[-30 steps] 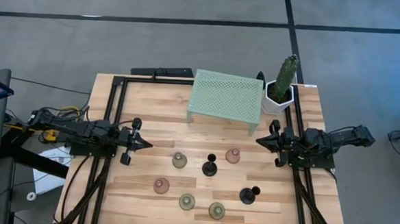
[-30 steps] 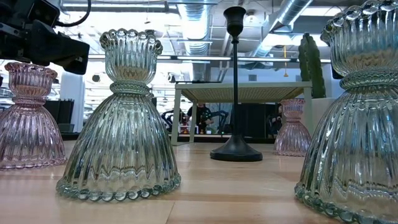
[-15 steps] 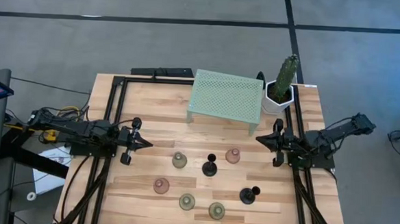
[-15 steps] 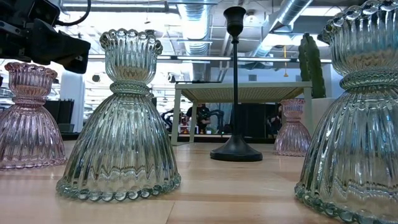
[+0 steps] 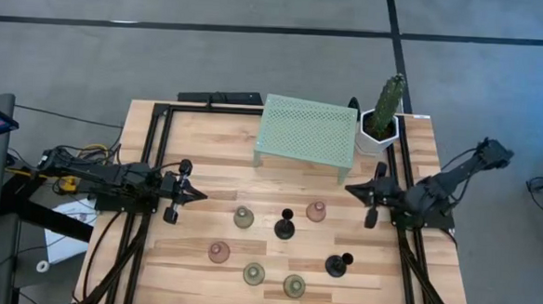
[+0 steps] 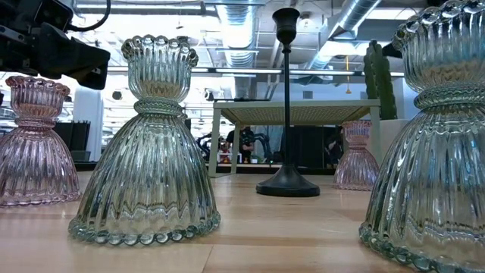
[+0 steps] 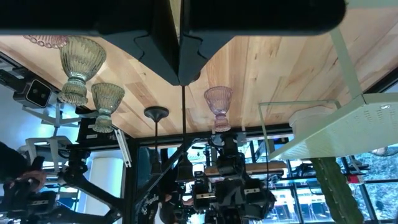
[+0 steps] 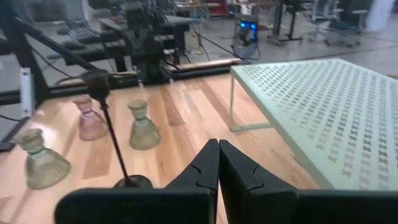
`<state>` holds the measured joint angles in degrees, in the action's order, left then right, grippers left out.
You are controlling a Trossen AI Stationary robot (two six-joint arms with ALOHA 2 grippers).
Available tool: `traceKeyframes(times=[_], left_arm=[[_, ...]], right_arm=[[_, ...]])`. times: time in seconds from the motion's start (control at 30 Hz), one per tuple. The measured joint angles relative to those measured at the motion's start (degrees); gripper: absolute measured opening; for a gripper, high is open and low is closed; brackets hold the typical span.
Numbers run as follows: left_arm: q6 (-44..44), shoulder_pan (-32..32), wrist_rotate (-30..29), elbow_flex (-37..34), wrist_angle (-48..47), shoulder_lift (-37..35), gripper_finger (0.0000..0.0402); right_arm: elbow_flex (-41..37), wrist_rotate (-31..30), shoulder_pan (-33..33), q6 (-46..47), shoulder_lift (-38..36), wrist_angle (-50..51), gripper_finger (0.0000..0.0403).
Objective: Pick & Place candle stick holders
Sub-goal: Put the right black candle holder on the shelf
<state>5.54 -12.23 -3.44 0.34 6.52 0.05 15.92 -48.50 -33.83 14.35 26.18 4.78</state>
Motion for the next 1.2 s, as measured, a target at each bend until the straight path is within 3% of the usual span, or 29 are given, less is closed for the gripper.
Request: traceKeyframes(times=[0.43,0.63,0.77,1.03,1.2], left_arm=[[0.0,0.0,0.0,0.0,0.0,0.0,0.0006],[0.0,0.0,0.0,0.0,0.0,0.0,0.0006],[0.0,0.0,0.0,0.0,0.0,0.1,0.0006],[0.0,0.0,0.0,0.0,0.0,0.1,0.0006],[0.0,0.0,0.0,0.0,0.0,0.1,0.0006]], right_arm=[[0.3,-6.7,-3.0,13.2,9.1,-0.5,0.0],[5.0,-6.9,-3.3,15.7,15.4,0.8,0.0],[11.4,-7.0,-3.1,19.7,21.0,9.2,0.0],[22.2,-5.1,-2.7,39.0,32.9,33.1,0.0],[22.3,-1.1,-2.9,47.2,39.0,35.0,0.0]])
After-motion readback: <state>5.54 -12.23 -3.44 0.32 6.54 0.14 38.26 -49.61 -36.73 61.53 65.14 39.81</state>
